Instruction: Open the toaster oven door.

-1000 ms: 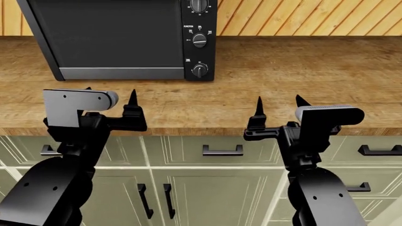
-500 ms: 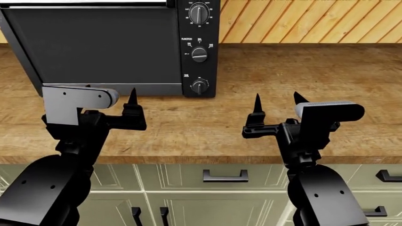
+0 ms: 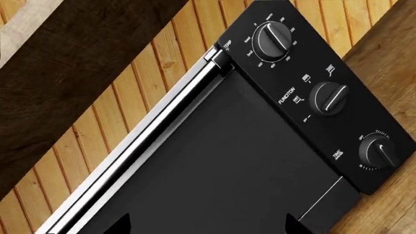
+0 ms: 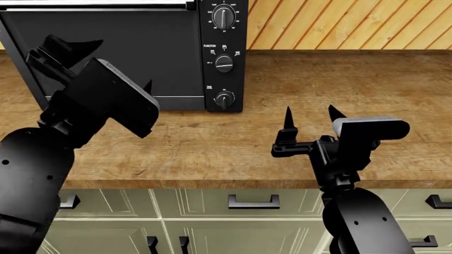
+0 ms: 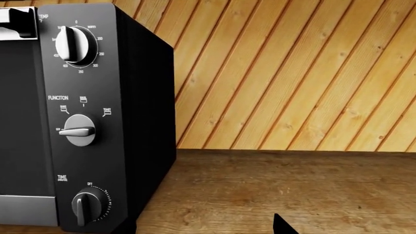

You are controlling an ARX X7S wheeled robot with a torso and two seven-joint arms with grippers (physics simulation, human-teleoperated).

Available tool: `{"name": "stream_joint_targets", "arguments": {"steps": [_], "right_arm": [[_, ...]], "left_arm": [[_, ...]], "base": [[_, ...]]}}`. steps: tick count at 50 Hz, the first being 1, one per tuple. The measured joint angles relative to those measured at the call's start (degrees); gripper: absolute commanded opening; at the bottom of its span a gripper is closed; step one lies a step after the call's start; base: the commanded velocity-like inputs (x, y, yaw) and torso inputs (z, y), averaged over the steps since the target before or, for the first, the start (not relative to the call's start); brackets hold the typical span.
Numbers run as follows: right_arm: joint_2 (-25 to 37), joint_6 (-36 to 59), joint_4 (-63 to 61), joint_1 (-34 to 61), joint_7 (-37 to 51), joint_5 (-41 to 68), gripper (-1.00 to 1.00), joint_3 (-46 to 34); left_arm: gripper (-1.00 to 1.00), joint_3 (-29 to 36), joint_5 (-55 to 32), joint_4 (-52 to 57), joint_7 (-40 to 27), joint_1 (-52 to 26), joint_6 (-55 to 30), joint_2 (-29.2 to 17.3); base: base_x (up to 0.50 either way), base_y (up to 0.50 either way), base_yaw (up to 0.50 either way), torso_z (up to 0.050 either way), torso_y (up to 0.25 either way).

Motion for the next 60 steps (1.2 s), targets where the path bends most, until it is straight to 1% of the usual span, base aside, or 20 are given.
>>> {"name": "stream_joint_targets", "arguments": {"steps": [4, 8, 12, 17, 23, 31, 47, 60], "right_arm": [[0.05, -0.02, -0.09, -0.04, 0.07, 0.27, 1.0, -0.08], [0.03, -0.09, -0.15, -0.07, 0.14, 0.55, 1.0, -0.23], [-0.06, -0.36, -0.05, -0.16, 0.18, 0.81, 1.0, -0.39], [-0.13, -0.62, 0.0, -0.27, 0.25, 1.16, 1.0, -0.55], [-0.11, -0.78, -0.05, -0.3, 0.37, 1.58, 1.0, -0.67], [0.08, -0.74, -0.25, -0.13, 0.64, 2.05, 1.0, -0.73], [0.37, -0.62, -0.31, 0.33, 1.33, 2.69, 1.0, -1.02], [0.71, -1.27, 0.35, 0.28, 1.71, 3.14, 1.0, -0.94]], "left_arm": [[1.0, 5.18, 2.95, -2.28, 4.18, -5.46, 1.75, -3.74], [1.0, 9.75, 5.63, -5.55, 8.61, -11.05, 4.73, -6.41], [1.0, 13.68, 7.9, -9.69, 12.83, -16.54, 8.23, -7.59], [1.0, 17.63, 10.2, -15.2, 17.04, -22.31, 12.34, -7.81], [1.0, 21.29, 12.54, -22.07, 20.29, -27.62, 16.86, -6.91], [1.0, 24.61, 14.46, -30.73, 22.18, -32.05, 22.42, -4.68], [1.0, 30.5, 17.94, -44.52, 24.5, -36.63, 30.42, -0.5], [1.0, 33.44, 20.19, -56.0, 24.41, -40.03, 34.85, 3.15]], "base": [[0.0, 0.0, 0.0, 0.0, 0.0], [0.0, 0.0, 0.0, 0.0, 0.0], [0.0, 0.0, 0.0, 0.0, 0.0], [0.0, 0.0, 0.0, 0.0, 0.0], [0.0, 0.0, 0.0, 0.0, 0.0], [0.0, 0.0, 0.0, 0.0, 0.0], [0.0, 0.0, 0.0, 0.0, 0.0], [0.0, 0.0, 0.0, 0.0, 0.0]]}}
